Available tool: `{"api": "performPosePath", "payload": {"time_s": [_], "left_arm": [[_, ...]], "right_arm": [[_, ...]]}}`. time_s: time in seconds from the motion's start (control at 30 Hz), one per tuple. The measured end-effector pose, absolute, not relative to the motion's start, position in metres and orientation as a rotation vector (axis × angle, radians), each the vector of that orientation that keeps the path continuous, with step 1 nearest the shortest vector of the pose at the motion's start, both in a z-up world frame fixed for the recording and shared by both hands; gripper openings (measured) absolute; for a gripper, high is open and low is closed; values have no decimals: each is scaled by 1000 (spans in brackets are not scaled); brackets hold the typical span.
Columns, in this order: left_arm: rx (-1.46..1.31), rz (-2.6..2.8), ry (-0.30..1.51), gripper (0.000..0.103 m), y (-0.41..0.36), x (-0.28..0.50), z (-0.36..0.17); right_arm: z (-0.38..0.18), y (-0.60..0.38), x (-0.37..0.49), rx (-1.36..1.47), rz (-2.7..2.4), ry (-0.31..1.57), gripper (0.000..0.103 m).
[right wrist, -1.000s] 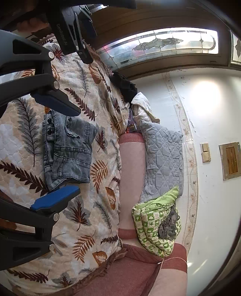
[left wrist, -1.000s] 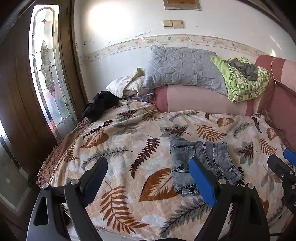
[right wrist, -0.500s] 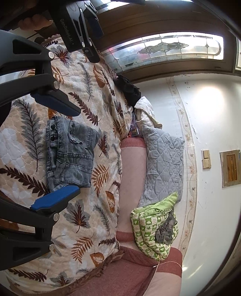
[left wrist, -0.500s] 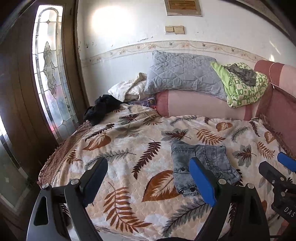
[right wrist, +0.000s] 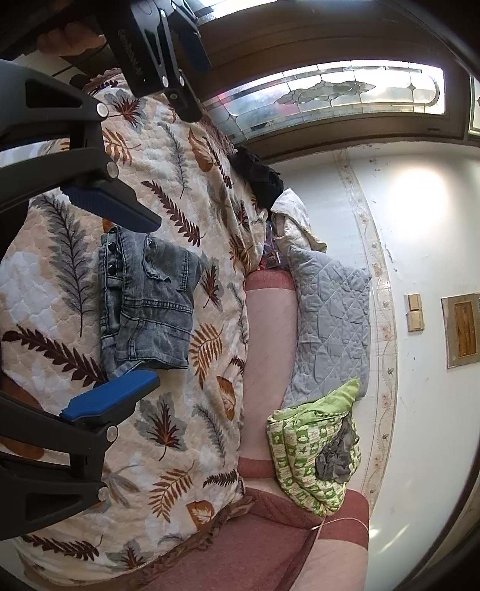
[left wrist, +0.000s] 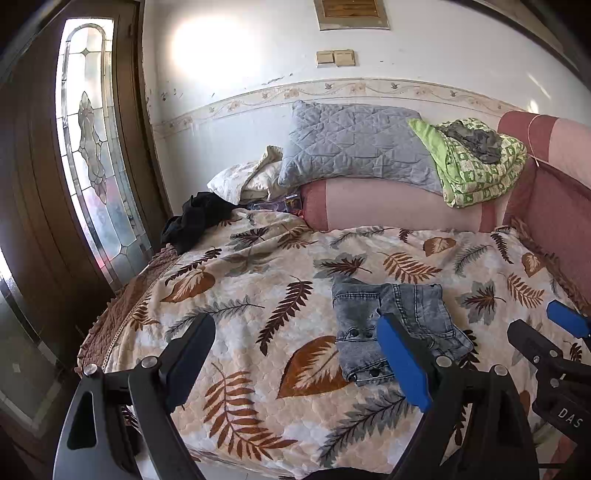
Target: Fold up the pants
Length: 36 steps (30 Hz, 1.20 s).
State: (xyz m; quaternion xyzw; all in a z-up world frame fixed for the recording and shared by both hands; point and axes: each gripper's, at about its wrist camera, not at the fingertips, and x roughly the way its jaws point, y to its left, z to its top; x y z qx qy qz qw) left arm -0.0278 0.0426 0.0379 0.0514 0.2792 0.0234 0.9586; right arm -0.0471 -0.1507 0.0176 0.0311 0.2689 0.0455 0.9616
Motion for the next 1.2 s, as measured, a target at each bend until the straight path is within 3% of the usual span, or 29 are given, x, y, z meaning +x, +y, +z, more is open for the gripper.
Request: {"api": "performPosePath", "payload": {"time_s": [1.2], "left_arm": [[163, 4, 585, 90, 20, -26, 35]], "right_arm": [[5, -170, -43, 103, 79, 583, 80]]}}
